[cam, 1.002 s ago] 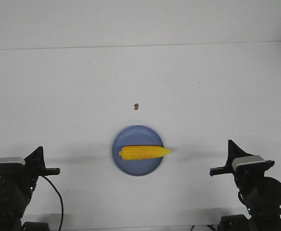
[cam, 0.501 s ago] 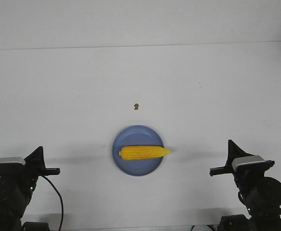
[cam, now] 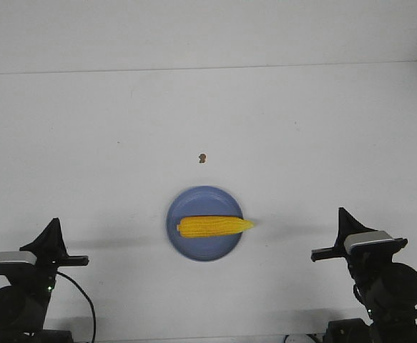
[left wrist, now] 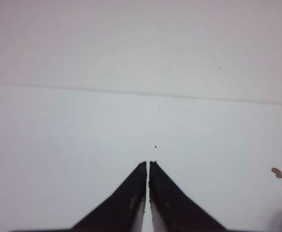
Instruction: Place corn on plate with both arms
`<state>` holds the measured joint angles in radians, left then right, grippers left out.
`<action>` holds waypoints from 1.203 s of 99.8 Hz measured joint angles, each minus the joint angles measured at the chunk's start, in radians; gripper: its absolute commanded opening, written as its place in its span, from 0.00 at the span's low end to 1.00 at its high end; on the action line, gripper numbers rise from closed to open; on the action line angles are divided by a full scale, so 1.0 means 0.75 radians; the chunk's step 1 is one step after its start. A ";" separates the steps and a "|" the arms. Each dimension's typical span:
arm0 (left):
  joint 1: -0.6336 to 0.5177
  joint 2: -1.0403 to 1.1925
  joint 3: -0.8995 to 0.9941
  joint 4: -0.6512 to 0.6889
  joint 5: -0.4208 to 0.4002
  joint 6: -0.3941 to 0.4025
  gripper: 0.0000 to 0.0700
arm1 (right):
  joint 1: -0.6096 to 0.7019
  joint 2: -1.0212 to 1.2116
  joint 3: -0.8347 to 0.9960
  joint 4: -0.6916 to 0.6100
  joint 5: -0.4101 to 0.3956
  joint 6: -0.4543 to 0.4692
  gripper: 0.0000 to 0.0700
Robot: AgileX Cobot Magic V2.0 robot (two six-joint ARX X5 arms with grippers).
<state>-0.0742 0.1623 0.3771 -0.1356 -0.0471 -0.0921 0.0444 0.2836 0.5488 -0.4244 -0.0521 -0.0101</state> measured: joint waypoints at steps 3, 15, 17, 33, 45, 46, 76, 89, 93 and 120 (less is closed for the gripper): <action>0.007 -0.031 -0.038 0.015 -0.001 0.000 0.02 | 0.000 0.000 0.000 0.000 0.000 0.001 0.00; 0.027 -0.156 -0.165 0.021 -0.001 -0.001 0.02 | 0.000 0.000 0.000 0.000 0.000 0.001 0.00; 0.030 -0.176 -0.182 0.021 -0.001 -0.001 0.02 | 0.000 0.000 0.000 0.000 0.000 0.001 0.00; 0.036 -0.207 -0.267 0.044 0.000 -0.001 0.02 | 0.000 0.000 0.000 0.001 0.001 0.001 0.00; 0.038 -0.210 -0.314 0.119 0.001 -0.001 0.02 | 0.000 0.000 0.000 0.003 0.000 0.001 0.00; 0.038 -0.210 -0.317 0.127 0.001 -0.001 0.02 | 0.000 0.000 0.000 0.003 0.000 0.001 0.00; 0.038 -0.209 -0.447 0.285 0.001 -0.001 0.02 | 0.000 0.000 0.000 0.004 0.000 0.001 0.00; 0.038 -0.210 -0.456 0.314 0.001 -0.001 0.02 | 0.000 0.000 0.000 0.004 0.000 0.001 0.00; 0.038 -0.210 -0.457 0.318 0.001 -0.001 0.02 | 0.000 0.000 0.000 0.004 0.000 0.001 0.00; 0.038 -0.209 -0.457 0.326 0.001 -0.001 0.02 | 0.000 0.000 0.000 0.004 0.000 0.001 0.00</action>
<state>-0.0460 0.0055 0.0341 0.1085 -0.0463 -0.0925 0.0444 0.2836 0.5488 -0.4213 -0.0521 -0.0097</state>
